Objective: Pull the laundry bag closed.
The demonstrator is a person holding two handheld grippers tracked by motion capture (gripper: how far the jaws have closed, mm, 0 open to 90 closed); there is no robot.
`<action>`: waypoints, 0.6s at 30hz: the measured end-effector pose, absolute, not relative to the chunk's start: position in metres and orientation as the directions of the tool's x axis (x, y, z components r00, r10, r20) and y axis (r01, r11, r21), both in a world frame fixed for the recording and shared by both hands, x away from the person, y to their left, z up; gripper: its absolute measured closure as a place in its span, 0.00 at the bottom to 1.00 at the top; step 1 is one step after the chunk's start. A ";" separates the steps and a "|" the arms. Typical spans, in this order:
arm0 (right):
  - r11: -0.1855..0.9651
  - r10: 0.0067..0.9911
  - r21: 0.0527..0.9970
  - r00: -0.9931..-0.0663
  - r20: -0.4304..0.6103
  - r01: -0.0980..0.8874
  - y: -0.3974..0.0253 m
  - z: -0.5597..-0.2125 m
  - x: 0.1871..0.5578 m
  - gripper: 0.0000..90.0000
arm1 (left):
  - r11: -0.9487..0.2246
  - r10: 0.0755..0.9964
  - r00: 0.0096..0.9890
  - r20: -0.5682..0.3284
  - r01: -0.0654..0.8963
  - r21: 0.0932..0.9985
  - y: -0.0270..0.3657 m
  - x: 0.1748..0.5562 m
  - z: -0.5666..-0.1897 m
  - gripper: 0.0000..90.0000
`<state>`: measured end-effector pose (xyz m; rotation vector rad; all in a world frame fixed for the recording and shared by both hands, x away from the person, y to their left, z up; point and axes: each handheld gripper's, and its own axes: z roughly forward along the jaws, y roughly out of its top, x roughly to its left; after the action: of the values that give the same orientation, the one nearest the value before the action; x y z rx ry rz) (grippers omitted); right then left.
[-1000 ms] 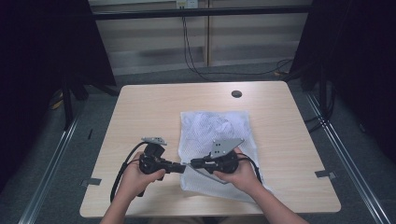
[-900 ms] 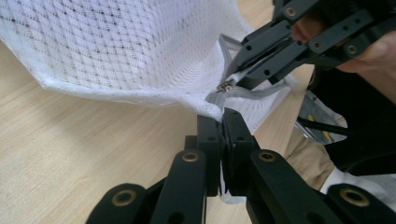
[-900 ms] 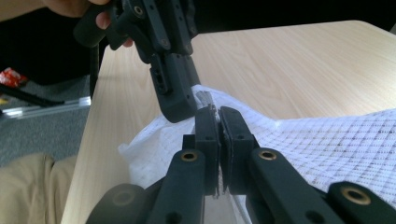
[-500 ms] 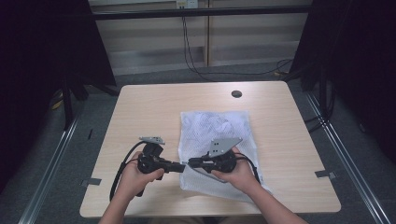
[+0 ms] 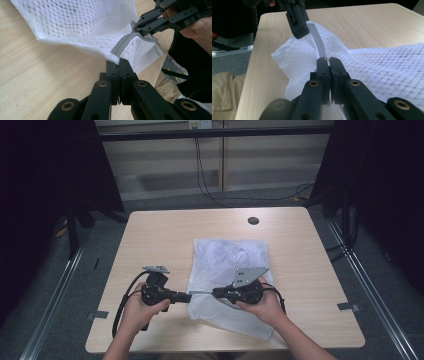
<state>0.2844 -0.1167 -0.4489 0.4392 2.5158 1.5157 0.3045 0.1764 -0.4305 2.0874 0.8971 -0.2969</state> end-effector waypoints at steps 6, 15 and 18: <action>0.465 0.320 0.877 -0.947 -0.037 0.123 -0.116 -0.448 0.282 0.97 | -0.404 0.492 0.717 -0.494 0.691 0.600 0.175 0.303 -0.431 0.98; 0.466 0.313 0.877 -0.949 -0.040 0.117 -0.126 -0.451 0.279 0.97 | -0.404 0.495 0.718 -0.490 0.689 0.602 0.177 0.302 -0.432 0.98; 0.465 0.311 0.878 -0.950 -0.041 0.114 -0.128 -0.451 0.277 0.97 | -0.409 0.496 0.721 -0.483 0.686 0.602 0.175 0.302 -0.432 0.98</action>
<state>0.2774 -0.1280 -0.4510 0.3698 2.5164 1.4859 0.3025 0.1754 -0.4317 2.0926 0.8942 -0.2894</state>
